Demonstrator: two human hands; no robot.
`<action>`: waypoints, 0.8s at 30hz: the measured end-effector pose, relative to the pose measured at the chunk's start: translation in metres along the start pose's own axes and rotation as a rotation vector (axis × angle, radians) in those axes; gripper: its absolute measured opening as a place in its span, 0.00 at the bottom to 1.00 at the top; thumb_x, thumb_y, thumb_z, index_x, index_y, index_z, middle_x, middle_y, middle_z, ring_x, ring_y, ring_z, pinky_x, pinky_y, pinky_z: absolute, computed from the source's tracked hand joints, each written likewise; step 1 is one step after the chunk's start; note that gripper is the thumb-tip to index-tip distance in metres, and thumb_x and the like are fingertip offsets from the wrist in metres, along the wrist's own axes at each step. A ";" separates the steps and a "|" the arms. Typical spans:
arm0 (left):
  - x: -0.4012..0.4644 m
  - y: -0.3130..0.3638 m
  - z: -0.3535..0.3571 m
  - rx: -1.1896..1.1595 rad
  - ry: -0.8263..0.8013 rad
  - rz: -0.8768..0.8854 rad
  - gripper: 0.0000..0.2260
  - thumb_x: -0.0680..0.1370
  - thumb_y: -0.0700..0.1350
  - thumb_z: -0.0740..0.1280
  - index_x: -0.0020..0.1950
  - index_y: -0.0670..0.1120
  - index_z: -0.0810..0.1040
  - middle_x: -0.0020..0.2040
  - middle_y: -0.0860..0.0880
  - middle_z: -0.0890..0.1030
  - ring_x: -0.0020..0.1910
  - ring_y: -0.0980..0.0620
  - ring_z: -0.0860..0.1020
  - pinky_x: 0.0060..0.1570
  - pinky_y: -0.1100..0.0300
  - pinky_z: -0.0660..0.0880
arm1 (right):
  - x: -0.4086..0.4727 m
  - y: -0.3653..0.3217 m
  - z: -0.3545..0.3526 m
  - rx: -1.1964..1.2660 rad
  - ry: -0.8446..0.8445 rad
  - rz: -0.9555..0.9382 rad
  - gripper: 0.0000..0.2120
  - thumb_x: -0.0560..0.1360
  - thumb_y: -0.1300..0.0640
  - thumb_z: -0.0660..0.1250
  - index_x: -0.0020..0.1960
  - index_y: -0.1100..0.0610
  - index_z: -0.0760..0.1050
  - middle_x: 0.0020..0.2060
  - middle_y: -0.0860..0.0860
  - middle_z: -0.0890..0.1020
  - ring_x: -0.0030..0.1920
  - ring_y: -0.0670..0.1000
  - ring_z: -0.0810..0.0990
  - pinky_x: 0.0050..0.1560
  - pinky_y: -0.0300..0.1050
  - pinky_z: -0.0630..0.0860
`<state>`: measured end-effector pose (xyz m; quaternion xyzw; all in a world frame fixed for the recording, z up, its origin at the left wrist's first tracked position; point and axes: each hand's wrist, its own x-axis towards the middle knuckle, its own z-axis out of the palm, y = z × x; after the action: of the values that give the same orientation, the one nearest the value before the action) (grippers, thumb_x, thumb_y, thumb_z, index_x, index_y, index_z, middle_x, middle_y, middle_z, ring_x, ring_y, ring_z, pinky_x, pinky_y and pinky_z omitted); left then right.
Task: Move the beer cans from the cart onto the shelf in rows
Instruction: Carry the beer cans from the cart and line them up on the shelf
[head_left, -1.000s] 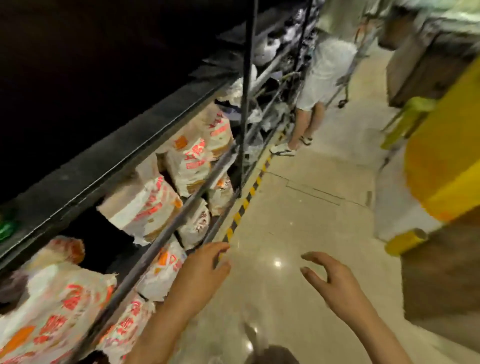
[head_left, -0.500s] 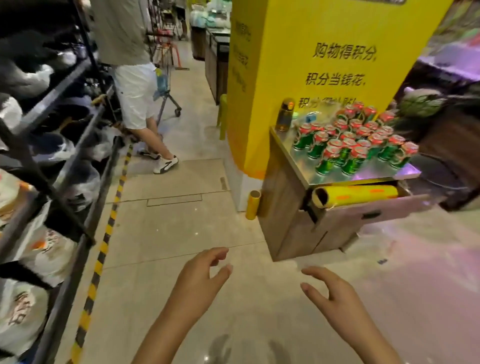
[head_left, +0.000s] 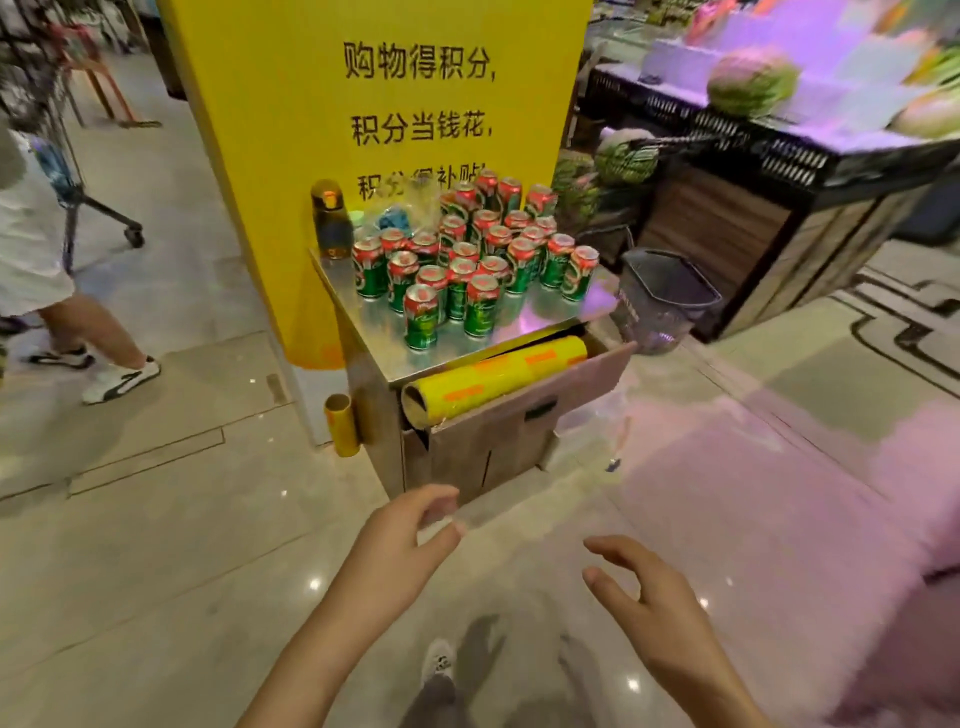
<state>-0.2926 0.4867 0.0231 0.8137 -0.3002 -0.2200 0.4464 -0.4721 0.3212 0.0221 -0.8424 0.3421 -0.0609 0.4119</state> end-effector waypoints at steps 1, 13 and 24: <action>0.016 0.003 0.002 -0.002 -0.001 -0.006 0.13 0.76 0.48 0.67 0.61 0.55 0.74 0.53 0.62 0.76 0.49 0.74 0.71 0.44 0.82 0.66 | 0.016 0.001 -0.006 -0.001 0.005 -0.016 0.09 0.77 0.52 0.66 0.56 0.43 0.74 0.55 0.38 0.77 0.58 0.39 0.73 0.53 0.28 0.66; 0.243 0.038 0.027 -0.137 0.117 -0.087 0.12 0.74 0.40 0.70 0.48 0.57 0.76 0.49 0.56 0.81 0.52 0.54 0.78 0.54 0.55 0.74 | 0.252 -0.014 -0.097 -0.025 0.029 -0.237 0.11 0.76 0.55 0.68 0.56 0.44 0.75 0.53 0.39 0.78 0.54 0.33 0.73 0.52 0.23 0.64; 0.427 0.102 0.080 0.005 0.059 -0.001 0.12 0.76 0.46 0.68 0.59 0.55 0.75 0.56 0.60 0.77 0.57 0.62 0.75 0.58 0.61 0.72 | 0.425 0.035 -0.170 0.008 -0.034 -0.158 0.10 0.75 0.54 0.68 0.51 0.40 0.76 0.50 0.37 0.80 0.52 0.31 0.74 0.48 0.29 0.73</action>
<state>-0.0635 0.1039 0.0319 0.8211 -0.2872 -0.1952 0.4530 -0.2336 -0.0709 0.0309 -0.8659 0.2673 -0.0800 0.4152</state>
